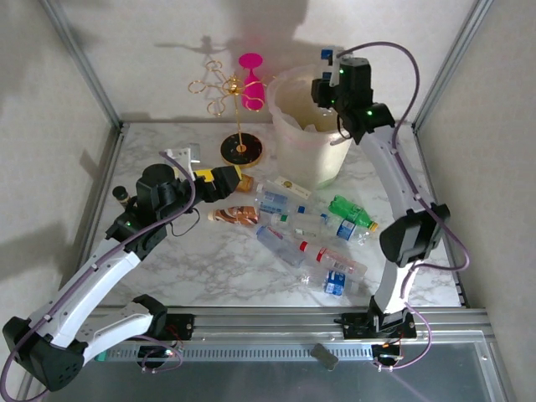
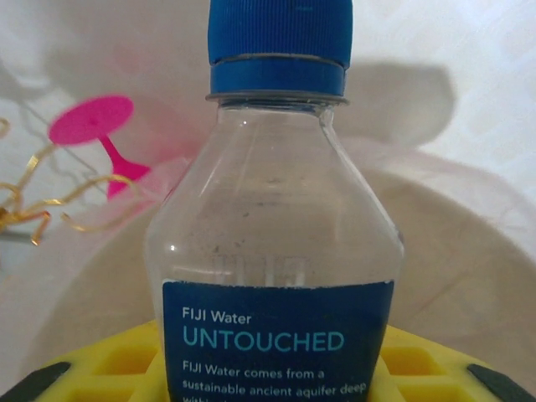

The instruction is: Put the plastic bottles in the bin

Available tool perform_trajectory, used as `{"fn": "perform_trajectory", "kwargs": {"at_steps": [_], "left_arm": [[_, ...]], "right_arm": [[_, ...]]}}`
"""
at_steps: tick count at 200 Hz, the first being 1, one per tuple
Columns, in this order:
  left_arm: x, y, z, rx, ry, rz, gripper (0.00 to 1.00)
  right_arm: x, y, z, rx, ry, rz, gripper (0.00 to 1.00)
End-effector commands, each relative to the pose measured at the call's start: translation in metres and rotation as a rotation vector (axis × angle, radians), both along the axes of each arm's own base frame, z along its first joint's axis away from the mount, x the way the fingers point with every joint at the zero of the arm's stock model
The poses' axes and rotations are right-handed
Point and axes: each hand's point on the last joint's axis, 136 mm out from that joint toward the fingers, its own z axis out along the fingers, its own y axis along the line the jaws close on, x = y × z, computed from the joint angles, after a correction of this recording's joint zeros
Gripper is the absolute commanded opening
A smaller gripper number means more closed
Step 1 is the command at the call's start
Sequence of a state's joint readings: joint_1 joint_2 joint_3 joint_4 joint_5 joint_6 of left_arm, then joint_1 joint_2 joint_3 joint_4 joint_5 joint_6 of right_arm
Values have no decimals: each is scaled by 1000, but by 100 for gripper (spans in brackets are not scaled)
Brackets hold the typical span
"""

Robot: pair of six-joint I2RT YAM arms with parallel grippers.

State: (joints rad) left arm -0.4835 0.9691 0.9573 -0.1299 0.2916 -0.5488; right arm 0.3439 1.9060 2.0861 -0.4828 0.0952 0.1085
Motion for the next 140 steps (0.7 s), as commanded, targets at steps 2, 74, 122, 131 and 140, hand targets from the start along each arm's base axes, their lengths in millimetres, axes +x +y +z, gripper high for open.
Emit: {"fn": "perform_trajectory", "kwargs": {"at_steps": [2,74,122,131,140], "left_arm": [[2,-3,7,-5,-41,-7,100],[6,-5,-1,-11,-26,-3,100],[8,-6,-3,-12,-21,3,100],[8,-6,-4,-13,-18,2,100],[8,-6,-4,-13,-19,2,100]], "right_arm": [[11,7,-7,-36,26,47,40],[41,9,-84,-64,179,67,43],[41,10,-118,-78,260,78,45],[40,10,-120,-76,270,79,48],[38,11,-121,-75,274,83,51]]}}
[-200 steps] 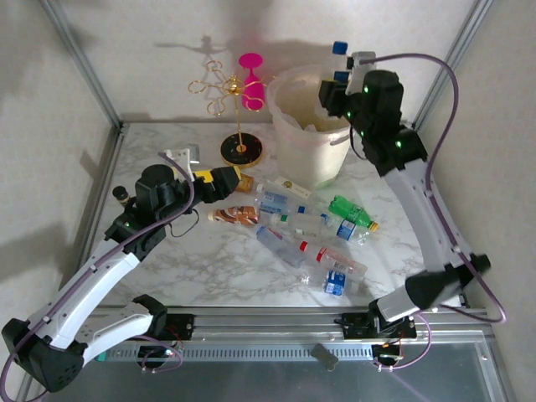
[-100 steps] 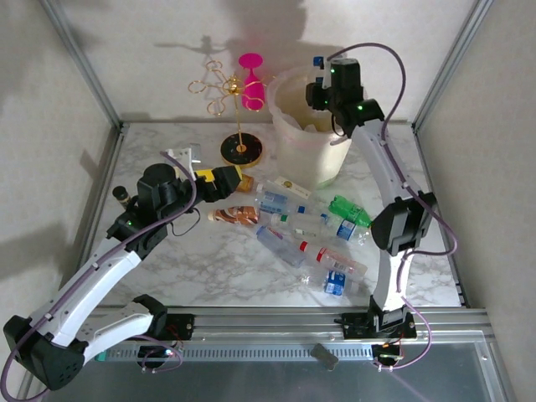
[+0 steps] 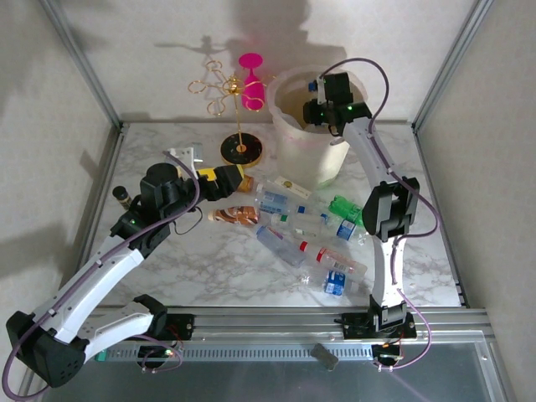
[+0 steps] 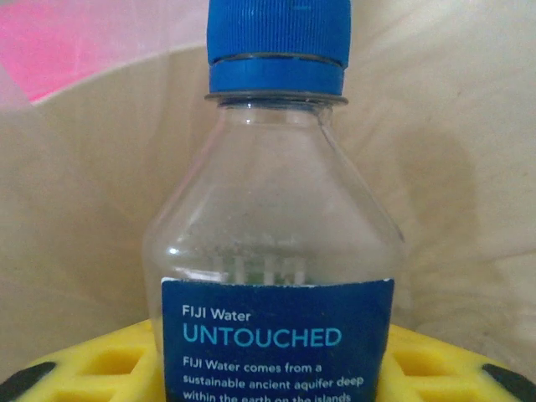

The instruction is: Put the plastic bottles in the bin

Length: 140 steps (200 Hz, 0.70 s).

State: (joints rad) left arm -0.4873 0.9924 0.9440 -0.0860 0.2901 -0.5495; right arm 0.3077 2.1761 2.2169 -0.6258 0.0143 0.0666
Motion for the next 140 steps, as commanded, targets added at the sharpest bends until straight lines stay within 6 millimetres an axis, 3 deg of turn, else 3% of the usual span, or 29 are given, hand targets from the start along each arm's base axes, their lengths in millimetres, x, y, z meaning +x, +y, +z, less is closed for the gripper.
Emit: {"fn": "perform_trajectory", "kwargs": {"at_steps": [1,37,66,101,140], "left_arm": [[2,-2,0,-10,-13,4,100],[3,-1,0,-9,-11,8,100],[3,1,-1,-7,0,19,100],[2,4,1,-18,13,38,100],[-1,10,-1,-26,47,70,100]], "right_arm": [[-3,5,3,14,8,25,52],[-8,4,18,29,-10,26,70],[-13,0,45,35,-59,15,75],[-27,-7,92,62,-143,-1,75],[-58,-13,154,125,-243,-4,76]]}}
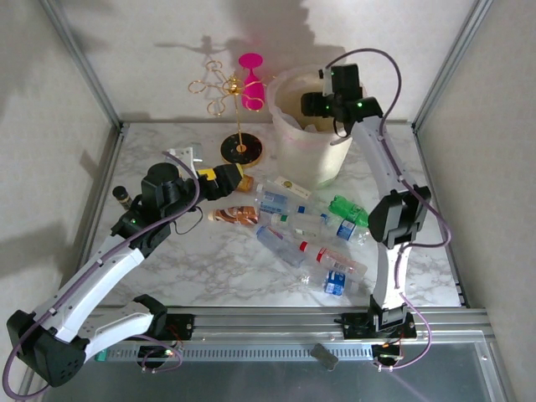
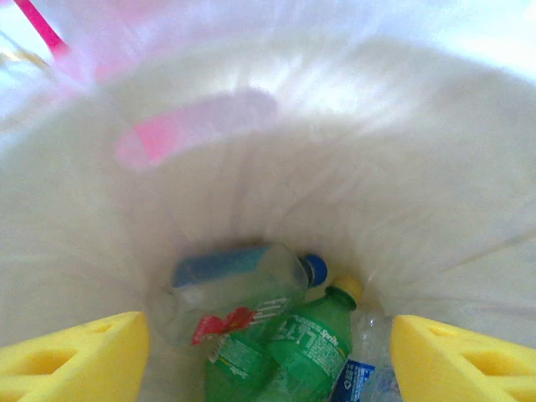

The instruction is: Put the plastic bottles in the bin

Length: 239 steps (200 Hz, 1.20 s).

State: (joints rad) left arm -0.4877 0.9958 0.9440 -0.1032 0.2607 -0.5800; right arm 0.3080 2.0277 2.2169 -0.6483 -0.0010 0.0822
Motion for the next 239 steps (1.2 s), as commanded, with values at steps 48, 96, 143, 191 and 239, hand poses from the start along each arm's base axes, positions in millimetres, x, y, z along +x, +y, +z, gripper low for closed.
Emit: {"fn": "perform_trajectory", "kwargs": {"at_steps": [48,96,143,191,239], "left_arm": [[-7,24,-16,-23,116,133,100],[-12,53,-53,-23,264,314,100],[-16,73,-109,-44,459,479,100],[-14,66,-135,-39,528,470,100],[-13,68,-155,21,551,469,100]], "right_arm": [[-101,17,93,84,-163,66,73],[-203,49,72,55,-151,161,72],[-282,65,-5,-53,27,246,70],[-351,57,-119,-337,369,323,75],[-406,36,-186,-524,633,352,82]]}}
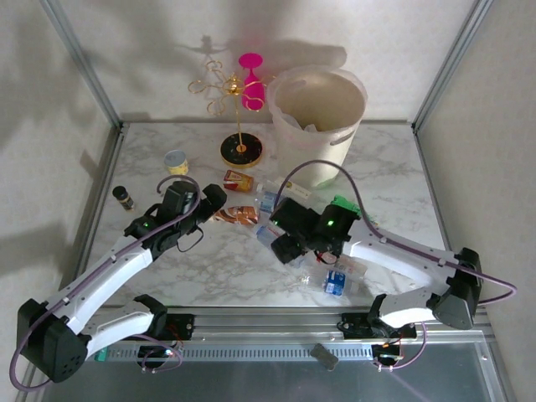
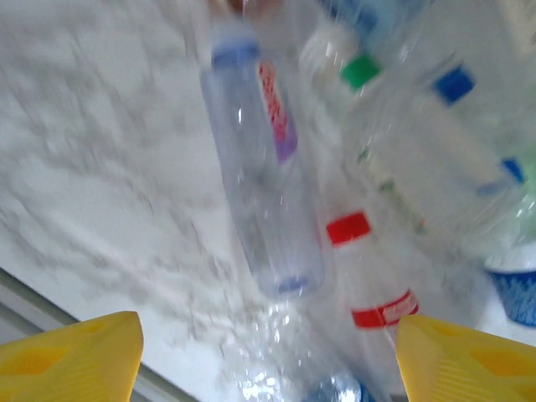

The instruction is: Put the plastic bottles in the bin

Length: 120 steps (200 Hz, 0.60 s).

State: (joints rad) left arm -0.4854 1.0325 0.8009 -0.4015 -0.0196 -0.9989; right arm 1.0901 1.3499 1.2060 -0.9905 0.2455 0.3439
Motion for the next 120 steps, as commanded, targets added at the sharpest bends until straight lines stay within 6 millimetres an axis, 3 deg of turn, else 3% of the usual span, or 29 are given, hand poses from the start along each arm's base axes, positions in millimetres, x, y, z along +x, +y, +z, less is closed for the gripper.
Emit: {"fn": "perform_trajectory", "kwargs": {"at_steps": [1,27,54,82,120], "left_arm": [[0,6,-13,21,25,16,100],[0,5,-18,26,33,-9,100],[1,6,-19,25,28,-18,100],[2,6,-21,16,31,-31,100],[2,4,-26,8,30,-53,100]], "right_arm": [[-29,-31,-27,-130,126,-39,82],[-46,-29,-39,-165,183,-11,98],[-48,-28,-58,-235,204,-5,99],[-42,-31,-66,-253,169,-65,99],[-53,-49,-86,-349,172,-110,99]]}}
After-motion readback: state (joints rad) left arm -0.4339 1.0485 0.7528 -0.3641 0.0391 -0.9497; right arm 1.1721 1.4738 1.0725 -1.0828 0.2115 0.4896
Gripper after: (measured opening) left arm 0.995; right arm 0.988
